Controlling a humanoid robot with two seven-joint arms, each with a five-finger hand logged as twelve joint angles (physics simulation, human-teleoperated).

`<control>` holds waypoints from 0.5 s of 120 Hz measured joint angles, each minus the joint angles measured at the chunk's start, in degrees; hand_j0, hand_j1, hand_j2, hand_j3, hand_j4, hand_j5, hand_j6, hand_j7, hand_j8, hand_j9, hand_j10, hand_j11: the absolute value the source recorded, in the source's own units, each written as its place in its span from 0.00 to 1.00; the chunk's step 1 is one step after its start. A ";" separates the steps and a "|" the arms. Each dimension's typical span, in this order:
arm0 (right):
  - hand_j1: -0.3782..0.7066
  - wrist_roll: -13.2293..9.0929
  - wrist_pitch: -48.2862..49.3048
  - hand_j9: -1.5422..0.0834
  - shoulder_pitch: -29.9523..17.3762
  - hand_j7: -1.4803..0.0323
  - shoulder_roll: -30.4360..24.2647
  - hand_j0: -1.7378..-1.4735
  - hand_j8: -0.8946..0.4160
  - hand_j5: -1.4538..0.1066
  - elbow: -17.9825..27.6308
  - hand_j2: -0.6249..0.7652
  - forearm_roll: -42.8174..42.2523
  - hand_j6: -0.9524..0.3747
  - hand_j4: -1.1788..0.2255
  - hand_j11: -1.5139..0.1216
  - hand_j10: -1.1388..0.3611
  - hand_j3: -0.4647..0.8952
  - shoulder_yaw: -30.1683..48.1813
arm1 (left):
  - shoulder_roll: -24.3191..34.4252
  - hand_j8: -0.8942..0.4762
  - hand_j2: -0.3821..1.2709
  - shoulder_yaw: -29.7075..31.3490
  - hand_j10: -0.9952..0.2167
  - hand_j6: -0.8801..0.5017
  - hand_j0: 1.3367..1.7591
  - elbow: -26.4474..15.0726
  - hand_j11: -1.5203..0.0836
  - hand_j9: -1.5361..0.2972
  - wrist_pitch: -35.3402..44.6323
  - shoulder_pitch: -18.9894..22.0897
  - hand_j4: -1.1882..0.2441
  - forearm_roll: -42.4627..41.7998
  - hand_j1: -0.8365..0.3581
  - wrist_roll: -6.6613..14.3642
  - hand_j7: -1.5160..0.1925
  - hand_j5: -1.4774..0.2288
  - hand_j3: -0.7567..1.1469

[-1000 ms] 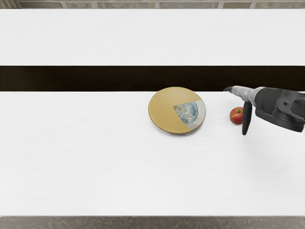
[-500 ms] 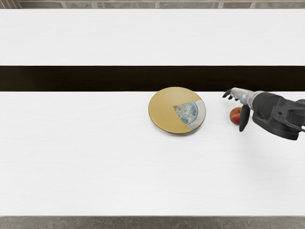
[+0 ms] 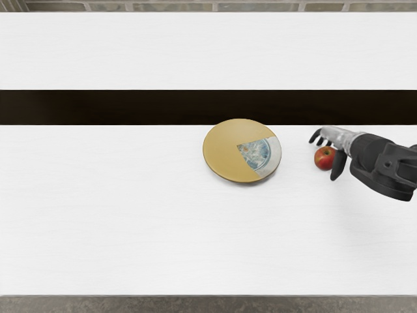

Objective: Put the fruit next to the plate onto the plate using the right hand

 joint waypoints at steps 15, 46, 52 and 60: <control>0.40 0.00 -0.09 0.67 0.06 0.68 -0.07 0.30 0.42 0.65 -0.03 0.40 -0.18 0.46 0.59 0.65 0.53 0.34 0.05 | 0.00 0.65 0.23 0.00 0.82 0.64 0.76 0.00 0.95 0.84 -0.01 0.00 0.83 0.00 0.99 0.00 0.89 0.87 0.40; 0.47 0.00 -0.79 0.62 -0.15 0.63 0.04 0.30 0.37 0.59 0.02 0.39 -1.74 0.41 0.55 0.60 0.49 0.34 -0.05 | 0.00 0.65 0.23 0.00 0.82 0.64 0.76 0.00 0.95 0.84 -0.02 0.00 0.83 0.00 0.99 0.00 0.89 0.87 0.40; 0.48 0.00 -0.98 0.61 -0.21 0.62 0.06 0.30 0.36 0.58 0.04 0.40 -1.83 0.40 0.54 0.59 0.48 0.34 -0.08 | 0.00 0.65 0.23 0.00 0.82 0.64 0.76 0.00 0.95 0.84 -0.01 0.00 0.83 0.00 0.99 0.00 0.89 0.87 0.40; 0.50 0.00 -1.13 0.60 -0.23 0.60 0.06 0.30 0.35 0.57 0.08 0.41 -1.89 0.38 0.53 0.58 0.47 0.34 -0.11 | 0.00 0.65 0.23 0.00 0.82 0.64 0.76 0.00 0.95 0.84 -0.01 0.00 0.83 0.00 0.99 0.00 0.89 0.87 0.40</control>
